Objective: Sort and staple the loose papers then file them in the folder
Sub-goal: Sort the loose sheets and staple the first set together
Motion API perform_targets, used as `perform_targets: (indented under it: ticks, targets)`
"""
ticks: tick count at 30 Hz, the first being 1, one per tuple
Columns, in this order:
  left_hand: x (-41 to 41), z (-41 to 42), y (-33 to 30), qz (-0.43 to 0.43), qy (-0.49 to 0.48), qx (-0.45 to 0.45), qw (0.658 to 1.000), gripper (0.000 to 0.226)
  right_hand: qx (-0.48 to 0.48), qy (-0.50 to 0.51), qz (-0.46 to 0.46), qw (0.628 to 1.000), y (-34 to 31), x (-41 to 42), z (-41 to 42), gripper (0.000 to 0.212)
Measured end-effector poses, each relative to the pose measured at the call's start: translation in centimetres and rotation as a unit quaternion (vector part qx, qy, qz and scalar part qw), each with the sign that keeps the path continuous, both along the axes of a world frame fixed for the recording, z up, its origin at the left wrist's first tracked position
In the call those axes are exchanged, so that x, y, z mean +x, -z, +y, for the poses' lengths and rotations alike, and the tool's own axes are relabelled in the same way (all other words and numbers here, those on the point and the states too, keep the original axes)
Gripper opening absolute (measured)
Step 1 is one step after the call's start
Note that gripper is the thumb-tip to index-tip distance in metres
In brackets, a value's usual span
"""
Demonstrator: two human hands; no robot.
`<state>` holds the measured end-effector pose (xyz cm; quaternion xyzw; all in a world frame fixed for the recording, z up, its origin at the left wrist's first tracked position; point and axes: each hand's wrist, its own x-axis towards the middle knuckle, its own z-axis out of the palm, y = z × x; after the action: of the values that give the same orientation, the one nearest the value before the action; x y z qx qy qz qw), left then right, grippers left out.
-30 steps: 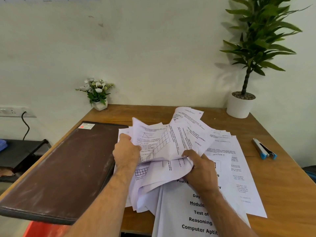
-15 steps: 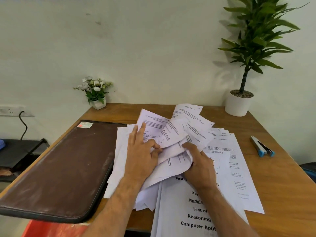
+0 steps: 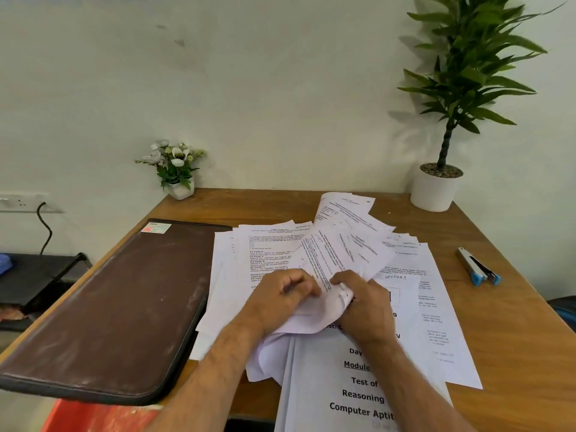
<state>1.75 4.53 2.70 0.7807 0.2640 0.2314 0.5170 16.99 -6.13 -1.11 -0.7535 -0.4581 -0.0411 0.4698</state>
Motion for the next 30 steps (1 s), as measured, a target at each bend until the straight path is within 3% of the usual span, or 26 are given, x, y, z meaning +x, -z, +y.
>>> perform_targets:
  ticks: [2,4,7,9,11,15,19,23,27,30]
  targets:
    - [0.0,0.7,-0.2,-0.056,-0.075,-0.073,0.993,0.037,0.007,-0.005,-0.003,1.0,0.2,-0.2,0.0,0.045]
    - [-0.2,1.9,-0.1,-0.045,-0.203,-0.071,0.975,0.042,0.006,-0.008,-0.002,1.0,0.3,-0.3,0.1,0.044]
    - [-0.5,3.9,0.3,0.143,-0.337,0.084,0.927,0.027,0.007,-0.004,-0.008,1.0,0.2,-0.1,0.2,0.04]
    - [-0.3,4.7,0.4,0.245,-0.335,0.111,0.903,0.046,0.011,-0.002,-0.009,1.0,0.1,0.0,0.2,0.034]
    - [0.0,4.9,0.3,0.273,-0.336,0.106,0.895,0.063,0.005,-0.002,-0.016,1.0,0.0,-0.1,0.2,0.032]
    - [0.4,5.9,0.3,0.227,-0.383,0.075,0.892,0.073,0.001,-0.001,-0.013,1.0,-0.3,-0.6,0.3,0.037]
    - [-0.1,6.6,0.9,0.146,-0.416,0.067,0.895,0.067,-0.018,-0.003,-0.009,1.0,-0.7,-0.5,0.2,0.032]
    - [0.4,6.5,0.6,0.121,-0.428,0.026,0.895,0.074,-0.049,-0.004,-0.007,0.999,-1.0,-0.2,0.3,0.032]
    - [0.6,5.9,1.2,0.097,-0.441,0.018,0.892,0.047,-0.063,-0.006,-0.01,0.998,-0.9,-0.4,0.1,0.037]
    - [0.6,5.2,1.6,0.074,-0.45,0.06,0.888,0.029,-0.057,-0.013,-0.012,0.998,-0.9,-0.6,0.2,0.038]
